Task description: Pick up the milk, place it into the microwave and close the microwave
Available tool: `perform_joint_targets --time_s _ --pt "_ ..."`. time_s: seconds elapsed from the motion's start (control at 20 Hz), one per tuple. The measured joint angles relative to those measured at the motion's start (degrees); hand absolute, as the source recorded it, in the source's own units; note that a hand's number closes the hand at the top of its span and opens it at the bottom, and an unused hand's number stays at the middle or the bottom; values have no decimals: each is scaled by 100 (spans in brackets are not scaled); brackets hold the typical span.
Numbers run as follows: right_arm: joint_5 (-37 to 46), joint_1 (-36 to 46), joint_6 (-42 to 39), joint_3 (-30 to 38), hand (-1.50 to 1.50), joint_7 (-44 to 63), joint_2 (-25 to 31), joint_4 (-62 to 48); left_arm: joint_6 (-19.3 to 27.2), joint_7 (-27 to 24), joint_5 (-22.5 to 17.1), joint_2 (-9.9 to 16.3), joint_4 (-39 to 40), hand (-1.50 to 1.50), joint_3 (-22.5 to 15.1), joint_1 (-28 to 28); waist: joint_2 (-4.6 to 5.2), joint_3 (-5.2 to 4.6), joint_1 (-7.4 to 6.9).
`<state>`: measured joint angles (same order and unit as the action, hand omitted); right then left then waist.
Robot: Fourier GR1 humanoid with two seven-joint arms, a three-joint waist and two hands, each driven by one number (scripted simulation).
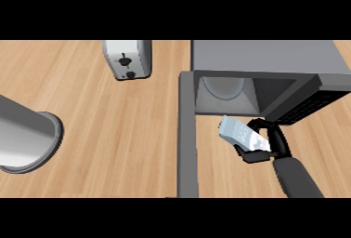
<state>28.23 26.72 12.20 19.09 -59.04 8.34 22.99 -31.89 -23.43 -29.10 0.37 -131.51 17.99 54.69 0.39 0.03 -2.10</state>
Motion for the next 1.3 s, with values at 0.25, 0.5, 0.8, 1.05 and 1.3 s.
perform_joint_targets --time_s 0.25,0.5,0.8,1.05,1.3 --pt "-72 117 -321 -148 150 -104 -130 76 -110 30 -150 -16 55 -150 163 77 -31 1 78" --pt "-91 154 -517 -436 150 70 -381 637 -182 -9 -193 -8 216 -150 303 39 -58 -4 155" --pt "-35 231 -309 -705 150 954 -598 1760 -222 108 -296 53 409 -150 564 -145 -72 -9 216" --pt "-25 571 -289 -811 150 1939 -643 2305 -334 228 -392 92 599 -150 776 -334 -60 -7 187" --pt "48 1162 -375 -813 150 2504 -519 1954 -284 420 -402 112 618 -150 791 -502 -22 3 154"
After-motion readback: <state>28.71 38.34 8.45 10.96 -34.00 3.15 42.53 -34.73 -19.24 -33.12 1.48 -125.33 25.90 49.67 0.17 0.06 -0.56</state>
